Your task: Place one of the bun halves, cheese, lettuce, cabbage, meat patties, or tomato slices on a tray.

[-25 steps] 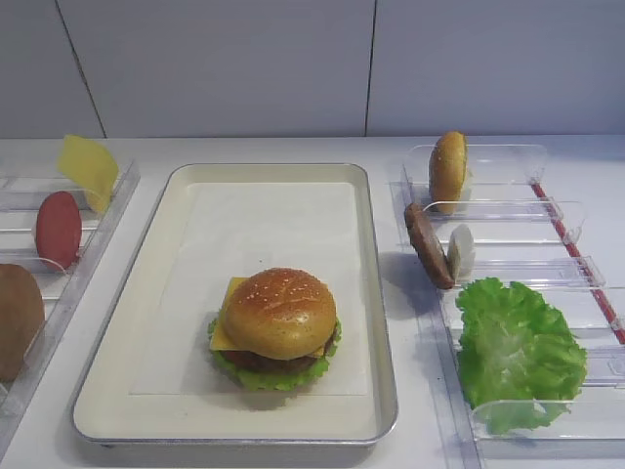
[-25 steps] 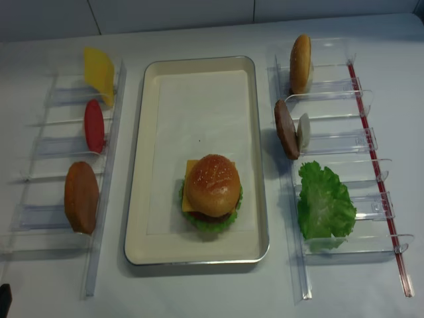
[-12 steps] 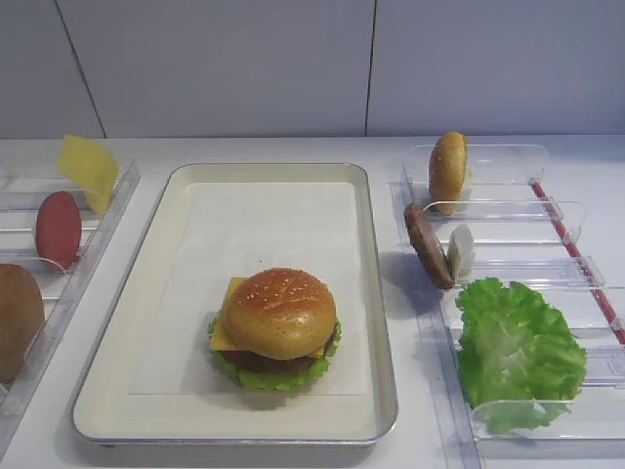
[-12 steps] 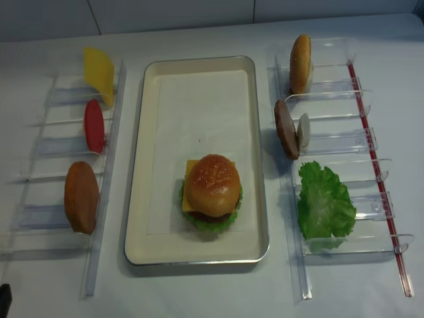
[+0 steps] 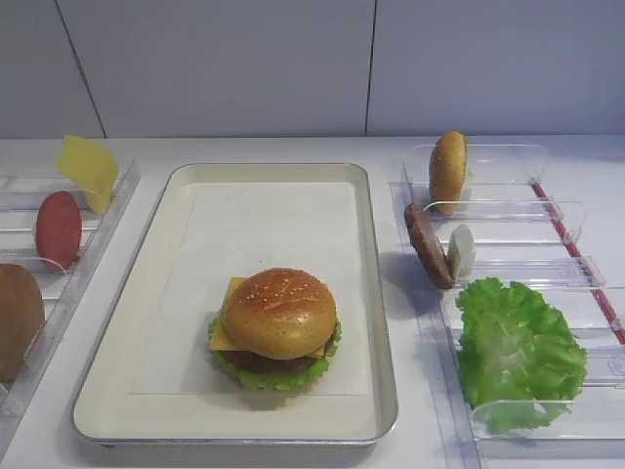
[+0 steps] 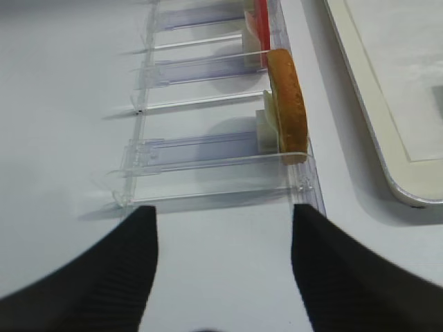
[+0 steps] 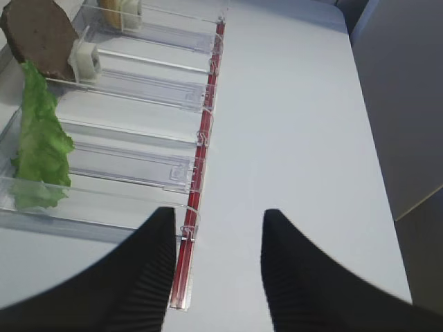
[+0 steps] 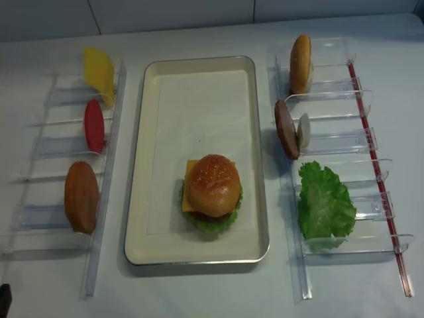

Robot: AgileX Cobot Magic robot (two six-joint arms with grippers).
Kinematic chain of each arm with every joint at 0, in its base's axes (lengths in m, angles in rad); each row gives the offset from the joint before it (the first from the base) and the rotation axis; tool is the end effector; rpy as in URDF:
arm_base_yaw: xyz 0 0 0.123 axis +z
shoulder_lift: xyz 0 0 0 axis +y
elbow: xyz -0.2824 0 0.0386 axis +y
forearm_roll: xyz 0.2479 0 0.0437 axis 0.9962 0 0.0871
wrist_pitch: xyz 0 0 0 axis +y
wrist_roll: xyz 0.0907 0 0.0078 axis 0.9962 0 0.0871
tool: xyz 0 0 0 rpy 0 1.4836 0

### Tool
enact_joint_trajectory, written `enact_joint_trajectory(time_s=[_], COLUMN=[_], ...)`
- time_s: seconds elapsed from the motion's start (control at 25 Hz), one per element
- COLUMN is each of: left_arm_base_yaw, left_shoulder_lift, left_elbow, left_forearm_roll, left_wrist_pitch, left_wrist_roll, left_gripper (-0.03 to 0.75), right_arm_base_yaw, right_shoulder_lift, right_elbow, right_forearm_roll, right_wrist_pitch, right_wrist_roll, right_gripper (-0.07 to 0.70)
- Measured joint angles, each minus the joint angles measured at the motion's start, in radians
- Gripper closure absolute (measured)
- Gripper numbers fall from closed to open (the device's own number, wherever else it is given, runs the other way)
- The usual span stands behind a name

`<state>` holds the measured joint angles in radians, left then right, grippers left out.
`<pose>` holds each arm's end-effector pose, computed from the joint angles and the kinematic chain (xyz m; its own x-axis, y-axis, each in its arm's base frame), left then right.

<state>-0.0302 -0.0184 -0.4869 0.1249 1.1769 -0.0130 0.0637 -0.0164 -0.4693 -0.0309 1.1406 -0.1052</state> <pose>-0.0115 0.0108 0.2648 -0.5511 0.0516 -0.8328 -0.0467 0.9946 0.0925 -0.0073 -0.0030 0.2623 -0.5280 -0.1517 -0.8356 -0.1029 0.9881 -0.1143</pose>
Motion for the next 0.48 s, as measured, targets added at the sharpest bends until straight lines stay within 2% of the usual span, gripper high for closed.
enact_joint_trajectory(time_s=[0.48], left_arm_base_yaw=[0.000], left_shoulder_lift=[0.000], left_elbow=[0.000], left_forearm_roll=[0.000], left_wrist_pitch=[0.000], left_wrist_roll=[0.000], left_gripper=[0.301], right_arm_base_yaw=[0.000], right_shoulder_lift=[0.000], right_elbow=[0.000], right_forearm_roll=[0.000], right_wrist_pitch=[0.000], right_wrist_roll=[0.000], right_gripper=[0.408])
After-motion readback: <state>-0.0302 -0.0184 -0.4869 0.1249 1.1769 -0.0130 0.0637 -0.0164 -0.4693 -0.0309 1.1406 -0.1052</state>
